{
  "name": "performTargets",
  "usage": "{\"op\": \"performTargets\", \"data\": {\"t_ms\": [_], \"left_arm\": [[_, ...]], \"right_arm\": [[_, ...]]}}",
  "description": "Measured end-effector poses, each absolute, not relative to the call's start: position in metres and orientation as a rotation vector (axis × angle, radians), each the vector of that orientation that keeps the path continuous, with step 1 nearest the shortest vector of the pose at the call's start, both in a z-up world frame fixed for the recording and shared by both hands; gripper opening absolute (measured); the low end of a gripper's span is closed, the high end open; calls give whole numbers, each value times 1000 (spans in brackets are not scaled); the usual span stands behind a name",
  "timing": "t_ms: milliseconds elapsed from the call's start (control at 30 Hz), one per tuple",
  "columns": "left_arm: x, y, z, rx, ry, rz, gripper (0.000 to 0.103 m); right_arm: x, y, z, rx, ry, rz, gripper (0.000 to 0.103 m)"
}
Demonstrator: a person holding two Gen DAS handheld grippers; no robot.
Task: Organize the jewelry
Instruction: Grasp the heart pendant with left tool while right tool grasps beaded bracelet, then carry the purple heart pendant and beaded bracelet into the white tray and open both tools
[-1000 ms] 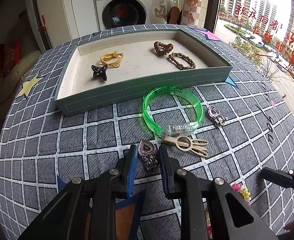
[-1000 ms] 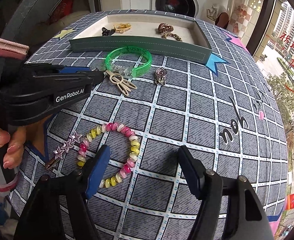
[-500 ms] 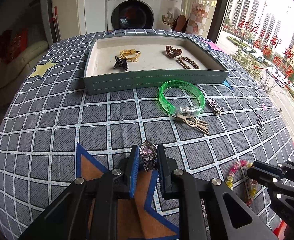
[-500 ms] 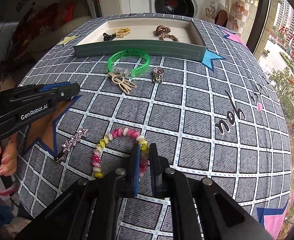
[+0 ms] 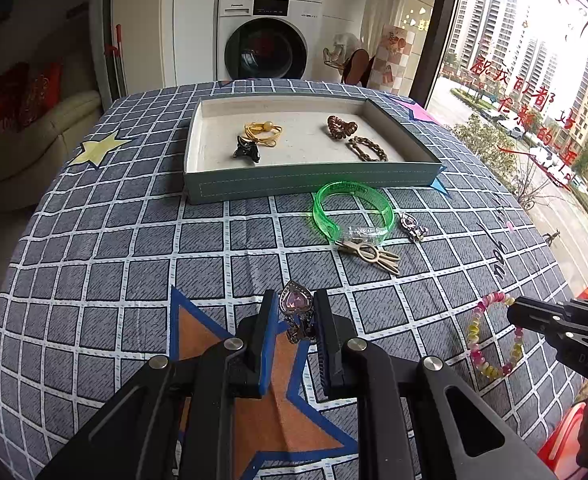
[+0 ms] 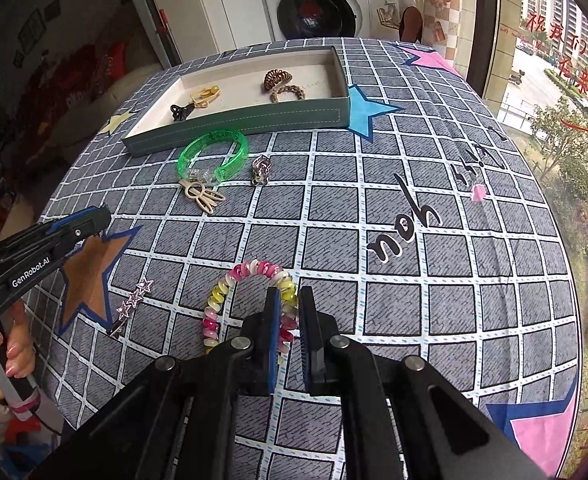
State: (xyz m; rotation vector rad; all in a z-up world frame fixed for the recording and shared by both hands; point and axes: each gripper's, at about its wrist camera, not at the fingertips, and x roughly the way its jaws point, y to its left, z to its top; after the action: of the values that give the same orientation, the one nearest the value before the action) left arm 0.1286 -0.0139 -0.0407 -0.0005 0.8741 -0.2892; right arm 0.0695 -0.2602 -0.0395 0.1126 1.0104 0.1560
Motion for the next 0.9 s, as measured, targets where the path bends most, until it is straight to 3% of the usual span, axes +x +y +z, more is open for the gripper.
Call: {"op": "performTargets", "data": {"t_ms": [900], "left_arm": [[172,-15,12,-15,794,-273,30]], "right_arm": [[135,-288,19,243,877,186,10]]}}
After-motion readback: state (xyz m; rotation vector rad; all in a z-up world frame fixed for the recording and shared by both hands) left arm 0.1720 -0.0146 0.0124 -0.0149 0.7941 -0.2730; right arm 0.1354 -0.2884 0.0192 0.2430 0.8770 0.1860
